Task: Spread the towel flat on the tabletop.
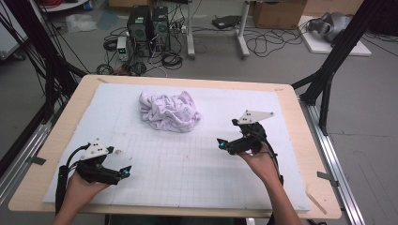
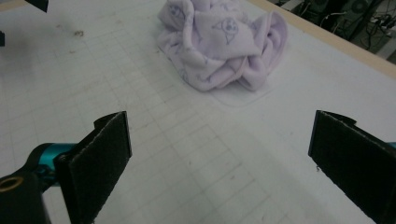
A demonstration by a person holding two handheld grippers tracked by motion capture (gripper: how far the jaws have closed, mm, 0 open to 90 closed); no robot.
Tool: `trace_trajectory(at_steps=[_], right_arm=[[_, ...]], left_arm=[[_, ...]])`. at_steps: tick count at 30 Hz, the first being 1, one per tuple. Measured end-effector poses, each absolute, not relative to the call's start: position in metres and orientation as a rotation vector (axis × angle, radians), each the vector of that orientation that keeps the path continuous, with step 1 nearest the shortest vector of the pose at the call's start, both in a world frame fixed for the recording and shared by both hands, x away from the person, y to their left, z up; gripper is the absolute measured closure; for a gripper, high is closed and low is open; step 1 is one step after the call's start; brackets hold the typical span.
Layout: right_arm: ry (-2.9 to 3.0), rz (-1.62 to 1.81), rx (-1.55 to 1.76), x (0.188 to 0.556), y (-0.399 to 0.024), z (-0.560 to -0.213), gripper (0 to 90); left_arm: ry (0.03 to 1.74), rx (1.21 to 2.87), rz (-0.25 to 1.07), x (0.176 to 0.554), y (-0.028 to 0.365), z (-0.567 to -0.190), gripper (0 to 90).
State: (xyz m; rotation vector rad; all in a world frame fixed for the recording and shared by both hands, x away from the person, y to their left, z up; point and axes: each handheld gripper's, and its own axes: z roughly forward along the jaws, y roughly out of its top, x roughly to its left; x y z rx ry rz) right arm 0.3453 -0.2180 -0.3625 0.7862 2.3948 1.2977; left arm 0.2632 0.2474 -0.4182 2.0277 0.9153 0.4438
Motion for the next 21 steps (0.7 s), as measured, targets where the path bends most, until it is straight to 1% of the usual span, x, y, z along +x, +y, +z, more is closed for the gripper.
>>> trace_trajectory(at_steps=[8,10,11,14,20,21], right_arm=[[2.421,1.328,0.717,0.375,-0.184,-0.338,6.7],[2.422,1.338,0.693,0.381,-0.176,-0.336,10.0],[2.445,1.342,0.68,0.386,-0.169,-0.337,12.2],[2.473,1.333,0.668,0.394,-0.156,-0.342,14.5],[2.532,1.284,0.667,0.411,-0.135,-0.363,20.4],[2.535,1.279,0.667,0.413,-0.132,-0.367,22.8]], left_arm=[[0.918,2.03,0.446,0.264,0.248,-0.419,1.9],[0.917,2.028,0.444,0.264,0.247,-0.419,1.9],[0.917,2.028,0.443,0.264,0.247,-0.419,1.9],[0.917,2.025,0.441,0.265,0.248,-0.419,1.9],[0.918,2.02,0.439,0.265,0.248,-0.419,1.9],[0.917,2.019,0.439,0.265,0.248,-0.419,1.9]])
